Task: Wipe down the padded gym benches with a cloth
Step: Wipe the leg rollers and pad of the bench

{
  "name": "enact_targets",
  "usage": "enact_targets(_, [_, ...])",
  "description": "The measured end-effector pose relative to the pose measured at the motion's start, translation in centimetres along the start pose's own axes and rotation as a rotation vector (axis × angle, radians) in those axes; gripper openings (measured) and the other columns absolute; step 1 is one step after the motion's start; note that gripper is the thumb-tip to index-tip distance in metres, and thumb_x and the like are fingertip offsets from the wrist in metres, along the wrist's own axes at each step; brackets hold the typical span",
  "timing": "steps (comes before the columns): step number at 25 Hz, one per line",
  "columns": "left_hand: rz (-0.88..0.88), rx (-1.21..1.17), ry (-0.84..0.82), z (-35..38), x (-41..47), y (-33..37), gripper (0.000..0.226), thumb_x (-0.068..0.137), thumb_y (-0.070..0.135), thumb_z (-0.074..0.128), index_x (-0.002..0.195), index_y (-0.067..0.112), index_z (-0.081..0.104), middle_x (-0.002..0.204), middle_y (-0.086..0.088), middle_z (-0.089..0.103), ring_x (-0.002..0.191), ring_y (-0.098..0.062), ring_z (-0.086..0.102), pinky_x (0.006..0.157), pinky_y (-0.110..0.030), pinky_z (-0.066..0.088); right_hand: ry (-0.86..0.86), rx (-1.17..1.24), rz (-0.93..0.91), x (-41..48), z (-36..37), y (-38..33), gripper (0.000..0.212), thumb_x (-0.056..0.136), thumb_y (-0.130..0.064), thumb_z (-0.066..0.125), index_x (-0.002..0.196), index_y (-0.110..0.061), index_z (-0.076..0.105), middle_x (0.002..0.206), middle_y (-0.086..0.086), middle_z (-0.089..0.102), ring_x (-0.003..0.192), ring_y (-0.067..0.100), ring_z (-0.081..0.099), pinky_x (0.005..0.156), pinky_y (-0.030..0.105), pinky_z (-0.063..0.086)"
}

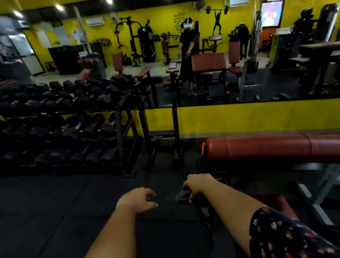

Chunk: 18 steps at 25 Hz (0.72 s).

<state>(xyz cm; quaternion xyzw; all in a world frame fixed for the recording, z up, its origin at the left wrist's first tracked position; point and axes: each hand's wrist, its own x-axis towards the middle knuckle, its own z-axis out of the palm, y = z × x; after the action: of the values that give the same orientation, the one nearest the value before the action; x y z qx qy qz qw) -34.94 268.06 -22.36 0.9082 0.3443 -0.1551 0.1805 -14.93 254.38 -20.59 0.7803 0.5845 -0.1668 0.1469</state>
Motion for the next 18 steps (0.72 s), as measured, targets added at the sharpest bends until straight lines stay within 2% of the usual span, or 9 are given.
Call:
enact_targets(4, [-0.086,-0.048,0.028,-3.1,4.9,-1.0,0.06,0.086,0.056,0.061,0.14,0.034,0.05,0.135,0.01,0.056,0.122,-0.01,0.054,0.101,-0.036,0.048,0.039,-0.065,-0.084,7.0,-4.0,2.6,0.059,0.084,-0.044,0.071,0.137,-0.031,0.05,0.134,0.002,0.046,0.119,0.029,0.052,0.09,0.042,0.049])
enact_targets(9, [-0.162,-0.04,0.052,-6.1,8.6,-1.5,0.058,0.088,0.054,0.06,0.141,0.034,0.048,0.134,0.008,0.055,0.121,-0.011,0.054,0.098,-0.033,0.048,0.05,-0.119,-0.183,13.7,-7.3,3.6,0.054,0.085,-0.042,0.071,0.134,-0.028,0.052,0.128,0.003,0.049,0.113,0.03,0.055,0.085,0.042,0.05])
enact_targets(12, [-0.215,0.008,0.026,-7.7,9.8,-3.2,0.058,0.09,0.053,0.059,0.142,0.032,0.047,0.134,0.007,0.056,0.12,-0.014,0.054,0.091,-0.03,0.045,0.036,-0.121,-0.26,17.2,-8.6,2.6,0.056,0.083,-0.044,0.072,0.134,-0.03,0.053,0.127,0.002,0.049,0.114,0.029,0.054,0.082,0.041,0.05])
enact_targets(18, [-0.299,-0.04,0.044,-8.8,12.8,-8.3,0.057,0.089,0.055,0.058,0.14,0.033,0.048,0.13,0.007,0.054,0.117,-0.015,0.054,0.095,-0.034,0.047,0.045,-0.18,-0.356,24.4,-11.1,-0.4,0.054,0.085,-0.045,0.07,0.133,-0.029,0.052,0.129,0.002,0.048,0.113,0.03,0.054,0.08,0.04,0.049])
